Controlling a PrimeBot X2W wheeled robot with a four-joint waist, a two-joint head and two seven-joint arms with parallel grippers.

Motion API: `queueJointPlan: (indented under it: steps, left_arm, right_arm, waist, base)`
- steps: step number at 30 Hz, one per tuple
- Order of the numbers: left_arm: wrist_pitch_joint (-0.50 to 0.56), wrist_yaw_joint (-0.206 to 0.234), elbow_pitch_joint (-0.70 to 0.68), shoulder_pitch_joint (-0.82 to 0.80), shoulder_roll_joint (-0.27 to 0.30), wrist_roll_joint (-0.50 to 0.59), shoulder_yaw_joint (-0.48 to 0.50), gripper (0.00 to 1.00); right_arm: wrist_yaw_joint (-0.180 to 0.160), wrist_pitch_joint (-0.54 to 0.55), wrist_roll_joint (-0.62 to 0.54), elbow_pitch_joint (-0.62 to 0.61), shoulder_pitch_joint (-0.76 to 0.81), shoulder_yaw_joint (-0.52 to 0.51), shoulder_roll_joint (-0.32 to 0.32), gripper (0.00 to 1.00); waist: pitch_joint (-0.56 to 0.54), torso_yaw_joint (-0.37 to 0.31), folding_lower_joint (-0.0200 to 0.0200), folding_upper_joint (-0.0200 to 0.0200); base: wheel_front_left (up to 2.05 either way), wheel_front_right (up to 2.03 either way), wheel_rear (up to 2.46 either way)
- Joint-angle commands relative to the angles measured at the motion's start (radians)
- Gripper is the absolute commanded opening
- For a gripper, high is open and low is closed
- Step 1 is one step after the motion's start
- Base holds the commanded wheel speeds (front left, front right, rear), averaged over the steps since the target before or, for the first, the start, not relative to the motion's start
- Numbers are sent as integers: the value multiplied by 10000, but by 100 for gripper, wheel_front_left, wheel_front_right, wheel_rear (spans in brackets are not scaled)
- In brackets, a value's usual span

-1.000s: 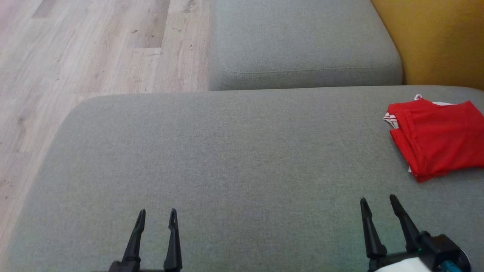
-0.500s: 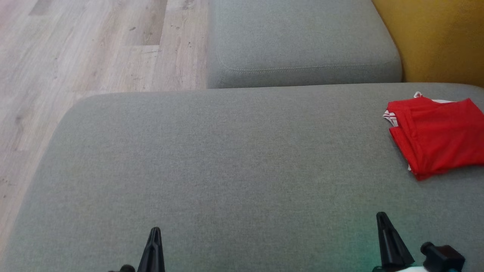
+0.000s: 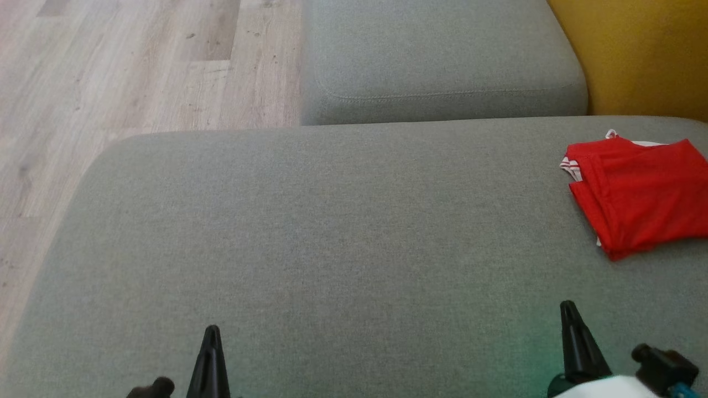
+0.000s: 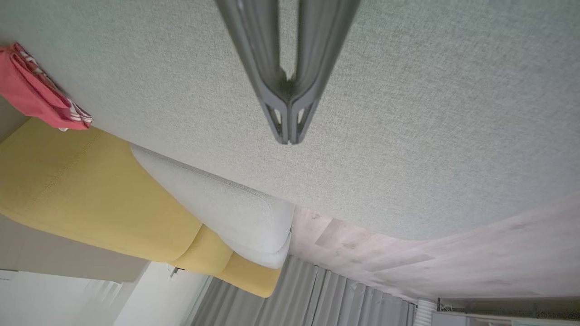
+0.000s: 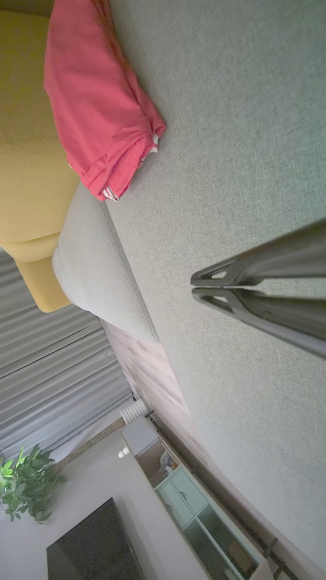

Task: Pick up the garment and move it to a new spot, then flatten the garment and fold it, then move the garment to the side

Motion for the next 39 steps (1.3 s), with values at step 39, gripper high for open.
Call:
queueJointPlan:
  steps: [39]
  left_arm:
    - [1062, -800, 15, -1421, 223, -4798, 1207, 0]
  right_arm:
    - [-4, 1050, 5047, -66, -1552, -451, -279, 0]
  waist:
    - [367, -112, -1, 0]
  base:
    - [0, 0, 0]
